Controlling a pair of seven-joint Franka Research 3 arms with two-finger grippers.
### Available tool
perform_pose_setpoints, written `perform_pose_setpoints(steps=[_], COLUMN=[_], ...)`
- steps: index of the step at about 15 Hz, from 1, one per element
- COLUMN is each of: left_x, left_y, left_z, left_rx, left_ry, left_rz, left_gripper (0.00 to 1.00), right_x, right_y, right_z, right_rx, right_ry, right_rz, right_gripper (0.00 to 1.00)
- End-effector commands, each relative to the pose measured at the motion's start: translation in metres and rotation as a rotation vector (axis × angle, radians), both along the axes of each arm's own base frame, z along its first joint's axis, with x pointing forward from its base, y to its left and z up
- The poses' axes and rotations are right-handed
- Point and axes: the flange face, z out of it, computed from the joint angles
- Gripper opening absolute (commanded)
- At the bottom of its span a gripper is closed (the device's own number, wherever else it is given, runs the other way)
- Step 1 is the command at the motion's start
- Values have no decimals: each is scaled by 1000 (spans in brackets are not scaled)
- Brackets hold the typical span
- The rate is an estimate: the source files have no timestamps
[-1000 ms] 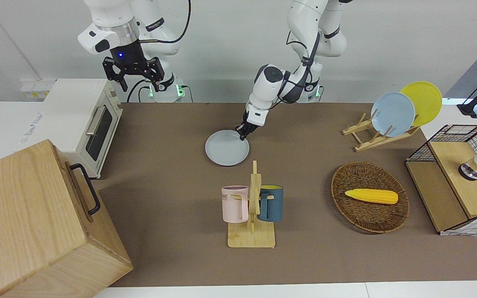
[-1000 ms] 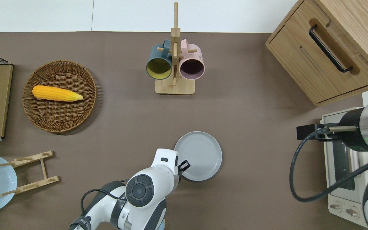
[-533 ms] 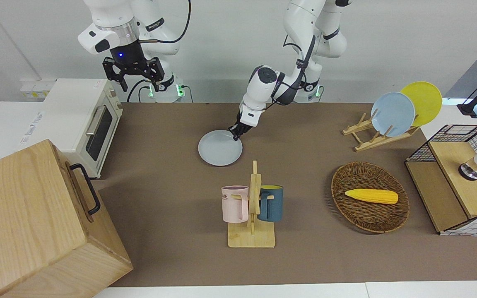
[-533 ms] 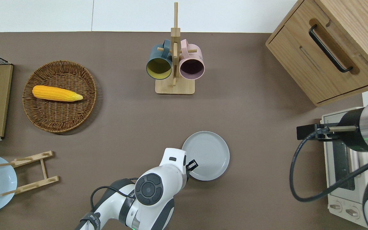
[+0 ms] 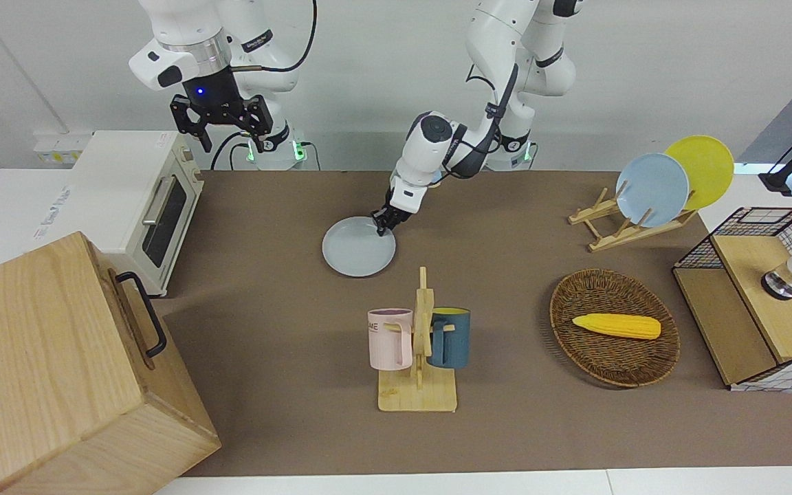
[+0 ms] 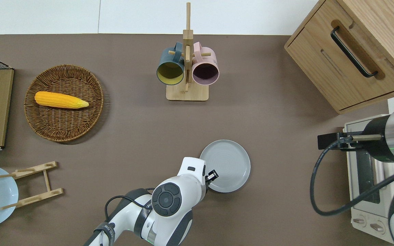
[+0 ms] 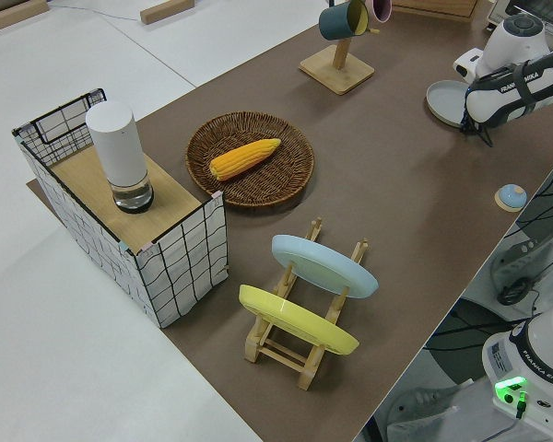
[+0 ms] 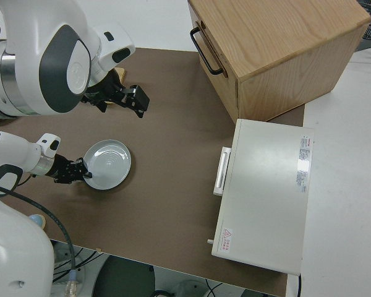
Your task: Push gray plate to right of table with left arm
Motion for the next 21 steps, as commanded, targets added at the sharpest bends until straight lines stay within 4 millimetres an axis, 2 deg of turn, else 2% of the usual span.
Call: perform_pose_setpoints(steps=[1, 3, 5, 8, 12, 13, 16, 18, 21], left_x=[-3, -2, 4, 3, 11, 19, 59, 92, 120], left_y=[-6, -8, -11, -10, 6, 16, 57, 96, 152], left_z=[-27, -22, -8, 5, 29, 39, 74, 97, 115], left_rx=[-3, -19, -32, -29, -8, 3, 46, 48, 40], left_ry=[49, 53, 48, 53, 76, 92, 171, 204, 225], left_rz=[26, 48, 66, 66, 71, 79, 51, -9, -99], left_gripper=[819, 963, 970, 979, 981, 983, 985, 987, 989], right_x=[-8, -8, -8, -8, -8, -8, -8, -8, -8], right_y=[0, 0, 0, 0, 0, 0, 0, 0, 0], right_z=[0, 0, 0, 0, 0, 0, 0, 0, 0], right_rx=[9, 9, 9, 9, 9, 9, 9, 9, 9], right_ry=[3, 3, 5, 3, 3, 3, 3, 3, 3], right_rz=[-21, -21, -22, -21, -21, -21, -21, -21, -21], right_gripper=[996, 994, 996, 996, 996, 996, 996, 996, 996])
